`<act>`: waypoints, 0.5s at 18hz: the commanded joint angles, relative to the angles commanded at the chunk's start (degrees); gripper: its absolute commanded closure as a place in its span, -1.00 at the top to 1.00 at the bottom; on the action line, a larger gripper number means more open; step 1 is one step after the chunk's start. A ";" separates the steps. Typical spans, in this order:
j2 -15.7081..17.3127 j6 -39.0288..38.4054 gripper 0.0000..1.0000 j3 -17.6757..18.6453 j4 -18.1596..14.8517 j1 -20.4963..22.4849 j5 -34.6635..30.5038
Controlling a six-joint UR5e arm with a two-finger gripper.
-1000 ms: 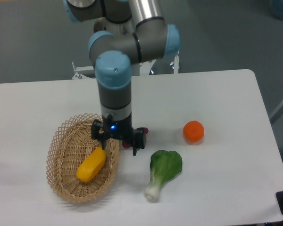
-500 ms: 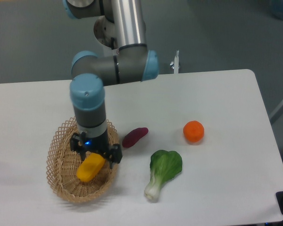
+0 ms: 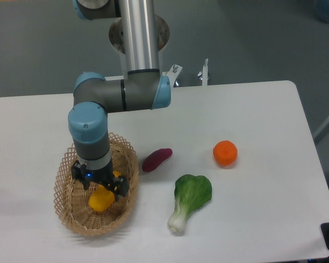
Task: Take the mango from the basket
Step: 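Lower the gripper into the basket over the yellow mango, then close the gripper around the yellow mango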
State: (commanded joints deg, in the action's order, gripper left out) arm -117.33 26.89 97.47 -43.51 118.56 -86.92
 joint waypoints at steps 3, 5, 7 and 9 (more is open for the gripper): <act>-0.35 -0.09 1.00 0.44 0.18 -0.09 0.00; -0.97 -0.09 1.00 0.70 0.18 -0.61 -0.09; -1.23 -0.17 1.00 0.70 0.44 -1.14 -1.22; -1.32 -0.44 1.00 0.88 0.44 -1.84 -1.67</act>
State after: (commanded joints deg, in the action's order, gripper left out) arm -118.65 26.46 98.35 -43.07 116.72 -88.59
